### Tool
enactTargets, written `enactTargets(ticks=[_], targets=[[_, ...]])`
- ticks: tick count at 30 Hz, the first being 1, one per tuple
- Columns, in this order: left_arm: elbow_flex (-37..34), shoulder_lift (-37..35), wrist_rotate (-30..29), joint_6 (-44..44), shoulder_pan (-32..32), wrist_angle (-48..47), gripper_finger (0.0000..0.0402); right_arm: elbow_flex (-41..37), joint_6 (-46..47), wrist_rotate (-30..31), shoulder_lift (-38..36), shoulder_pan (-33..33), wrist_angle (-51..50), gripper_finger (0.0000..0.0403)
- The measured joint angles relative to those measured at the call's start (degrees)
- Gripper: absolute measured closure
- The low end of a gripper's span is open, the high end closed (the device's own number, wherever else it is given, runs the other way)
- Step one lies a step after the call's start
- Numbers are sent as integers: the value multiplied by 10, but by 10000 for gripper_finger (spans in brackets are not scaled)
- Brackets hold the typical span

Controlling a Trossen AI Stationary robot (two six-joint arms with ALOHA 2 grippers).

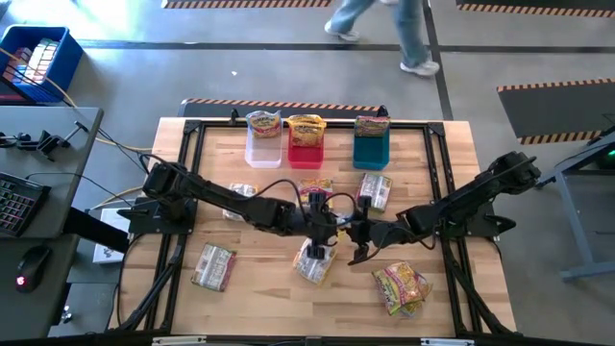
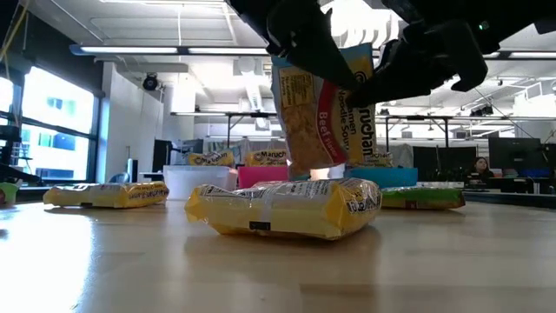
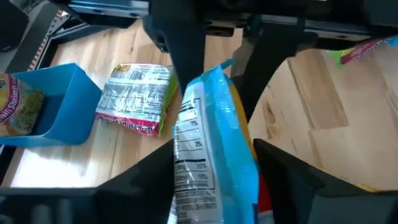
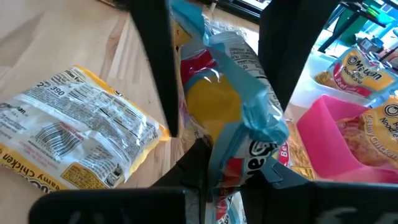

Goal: Sort Maruchan noodles
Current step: Put the blue noodle pack into the transparent bin

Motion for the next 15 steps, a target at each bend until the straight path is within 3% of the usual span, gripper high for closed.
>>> enactTargets(ticks=[8, 15], targets=[[0, 0, 0, 1, 3, -24, 310, 0, 0, 3, 0, 0, 3, 325], [-1, -9, -33, 15, 0, -52, 356, 1, -4, 40, -2, 8, 4, 273]])
